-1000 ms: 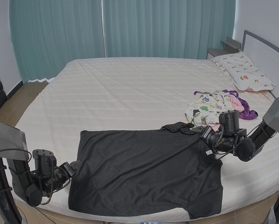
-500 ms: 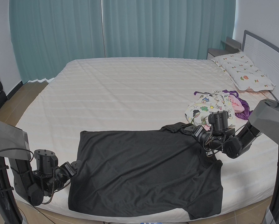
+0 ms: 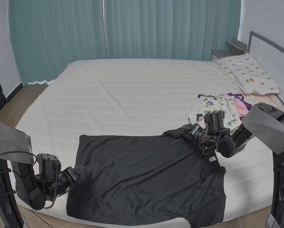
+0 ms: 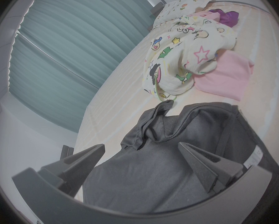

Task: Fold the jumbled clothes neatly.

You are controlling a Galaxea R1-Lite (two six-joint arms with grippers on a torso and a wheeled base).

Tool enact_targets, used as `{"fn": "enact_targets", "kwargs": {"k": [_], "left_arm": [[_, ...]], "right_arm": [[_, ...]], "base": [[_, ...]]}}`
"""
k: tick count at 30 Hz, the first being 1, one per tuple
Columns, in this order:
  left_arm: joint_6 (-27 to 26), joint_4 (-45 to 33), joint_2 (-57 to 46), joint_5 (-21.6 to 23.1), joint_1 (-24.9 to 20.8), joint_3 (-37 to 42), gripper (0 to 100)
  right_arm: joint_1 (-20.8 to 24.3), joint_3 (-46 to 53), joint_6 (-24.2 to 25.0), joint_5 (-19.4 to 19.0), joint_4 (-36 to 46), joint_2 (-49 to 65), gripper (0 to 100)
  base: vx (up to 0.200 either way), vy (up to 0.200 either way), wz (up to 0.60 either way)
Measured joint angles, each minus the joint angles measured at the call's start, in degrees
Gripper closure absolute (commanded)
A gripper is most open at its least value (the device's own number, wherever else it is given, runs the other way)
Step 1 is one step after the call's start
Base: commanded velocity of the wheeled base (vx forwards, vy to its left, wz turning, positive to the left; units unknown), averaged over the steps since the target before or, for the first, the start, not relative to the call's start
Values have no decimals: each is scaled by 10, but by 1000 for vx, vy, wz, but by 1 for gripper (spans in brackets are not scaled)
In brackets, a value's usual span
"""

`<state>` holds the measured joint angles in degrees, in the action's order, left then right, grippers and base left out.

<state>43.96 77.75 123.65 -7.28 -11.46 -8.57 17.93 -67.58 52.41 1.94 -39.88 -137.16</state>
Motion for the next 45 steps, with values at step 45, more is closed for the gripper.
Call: {"fn": "enact_targets", "kwargs": {"k": [45], "left_arm": [[24, 49, 45, -1, 0, -7, 0]], "right_arm": [[-3, -203, 53, -22, 126, -74, 0]], "base": [[-27, 0, 0]]}}
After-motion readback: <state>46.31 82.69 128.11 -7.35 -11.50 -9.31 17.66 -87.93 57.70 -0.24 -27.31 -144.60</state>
